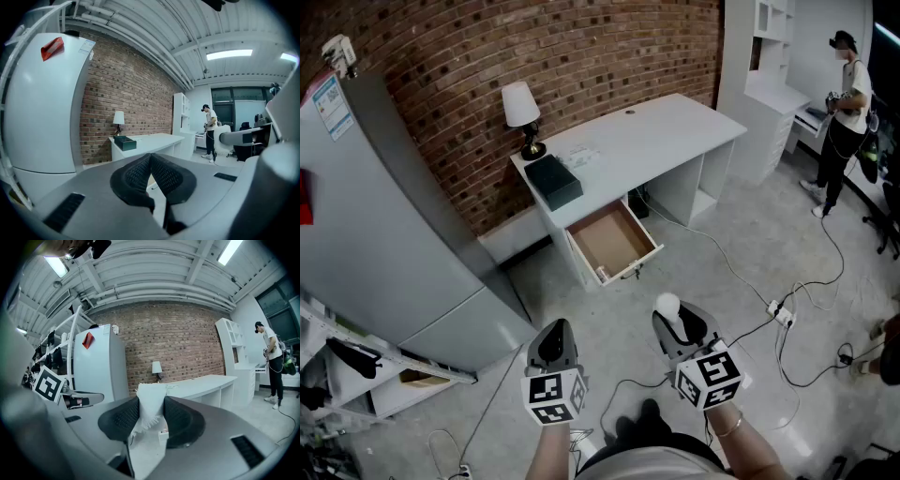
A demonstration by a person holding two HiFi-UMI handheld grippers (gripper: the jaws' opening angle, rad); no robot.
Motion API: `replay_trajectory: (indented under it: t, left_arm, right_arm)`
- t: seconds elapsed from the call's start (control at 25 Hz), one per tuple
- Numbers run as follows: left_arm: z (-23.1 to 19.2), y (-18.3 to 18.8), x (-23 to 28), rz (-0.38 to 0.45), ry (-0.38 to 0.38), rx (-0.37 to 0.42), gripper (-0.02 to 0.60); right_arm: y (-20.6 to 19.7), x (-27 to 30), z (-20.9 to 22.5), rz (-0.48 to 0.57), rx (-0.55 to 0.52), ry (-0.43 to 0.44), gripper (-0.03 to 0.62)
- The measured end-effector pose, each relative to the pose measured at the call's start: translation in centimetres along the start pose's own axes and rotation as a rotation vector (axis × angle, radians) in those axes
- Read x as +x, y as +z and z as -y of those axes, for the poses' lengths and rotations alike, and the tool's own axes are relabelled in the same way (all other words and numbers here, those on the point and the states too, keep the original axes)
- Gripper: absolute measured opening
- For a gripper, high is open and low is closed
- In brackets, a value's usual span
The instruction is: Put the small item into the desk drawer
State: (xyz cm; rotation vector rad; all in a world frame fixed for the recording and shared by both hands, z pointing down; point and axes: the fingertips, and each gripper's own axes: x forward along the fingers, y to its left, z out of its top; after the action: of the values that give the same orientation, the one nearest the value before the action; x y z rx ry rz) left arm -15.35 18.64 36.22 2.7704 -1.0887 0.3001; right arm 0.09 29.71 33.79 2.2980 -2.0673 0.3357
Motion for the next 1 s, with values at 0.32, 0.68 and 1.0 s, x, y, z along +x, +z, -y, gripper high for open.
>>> replay_trajectory:
  t: [0.32, 0.68, 1.0]
  left_arm:
    - [1.8, 0.6, 1.4, 0.004, 0.013, 0.014, 0.021]
    - [2.6, 0.3, 2.4, -0.003, 0.055, 0.013, 0.021]
    - [2.3, 0.7, 2.1, 0.002, 0.121, 0.012, 0.021]
  right_arm:
    - [0.4, 0.4, 1.8, 0.007, 0.004, 0.044, 0.167]
    - [-1.2, 0.4, 4.6, -0.038, 0.061, 0.085, 0.17]
    - [-1.4, 0.8, 6.0, -0.057, 0.083, 0.12, 0.17]
